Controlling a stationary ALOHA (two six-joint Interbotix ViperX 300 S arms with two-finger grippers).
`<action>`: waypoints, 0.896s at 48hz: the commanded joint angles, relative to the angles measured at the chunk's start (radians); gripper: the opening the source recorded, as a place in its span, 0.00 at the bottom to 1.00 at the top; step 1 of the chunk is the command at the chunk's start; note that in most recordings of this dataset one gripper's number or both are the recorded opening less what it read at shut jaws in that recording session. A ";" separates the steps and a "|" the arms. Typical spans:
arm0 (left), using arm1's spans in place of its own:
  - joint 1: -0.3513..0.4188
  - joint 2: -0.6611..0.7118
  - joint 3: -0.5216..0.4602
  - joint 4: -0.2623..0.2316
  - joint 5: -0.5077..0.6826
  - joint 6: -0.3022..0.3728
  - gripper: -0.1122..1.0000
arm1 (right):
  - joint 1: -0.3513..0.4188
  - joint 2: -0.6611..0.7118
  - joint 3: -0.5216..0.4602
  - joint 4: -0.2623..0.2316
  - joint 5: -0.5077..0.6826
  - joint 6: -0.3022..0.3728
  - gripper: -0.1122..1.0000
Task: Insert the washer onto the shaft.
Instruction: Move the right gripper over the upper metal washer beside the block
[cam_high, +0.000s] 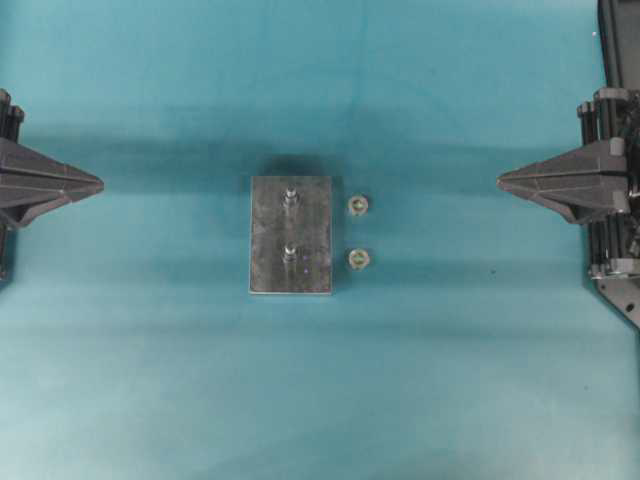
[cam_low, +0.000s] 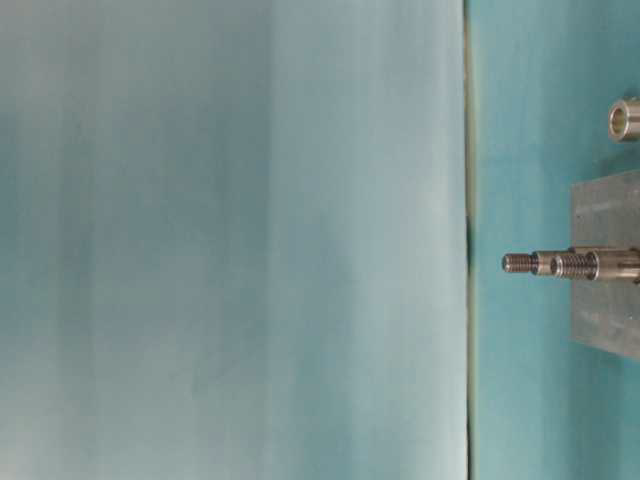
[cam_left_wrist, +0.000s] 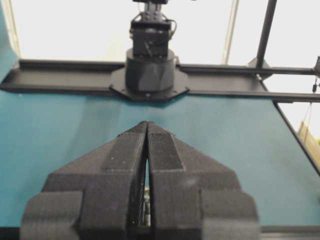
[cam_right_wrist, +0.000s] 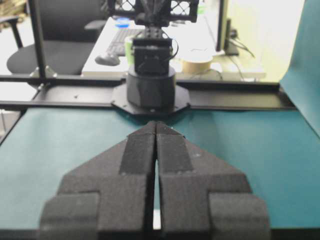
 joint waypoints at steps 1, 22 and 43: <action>-0.015 0.014 0.000 0.008 -0.015 -0.035 0.10 | -0.006 0.017 0.006 0.008 -0.002 0.028 0.11; -0.017 0.107 -0.061 0.009 0.167 -0.078 0.10 | -0.067 0.224 -0.124 0.149 0.416 0.107 0.08; 0.008 0.169 -0.114 0.018 0.537 -0.077 0.10 | -0.170 0.563 -0.305 0.071 0.563 0.101 0.08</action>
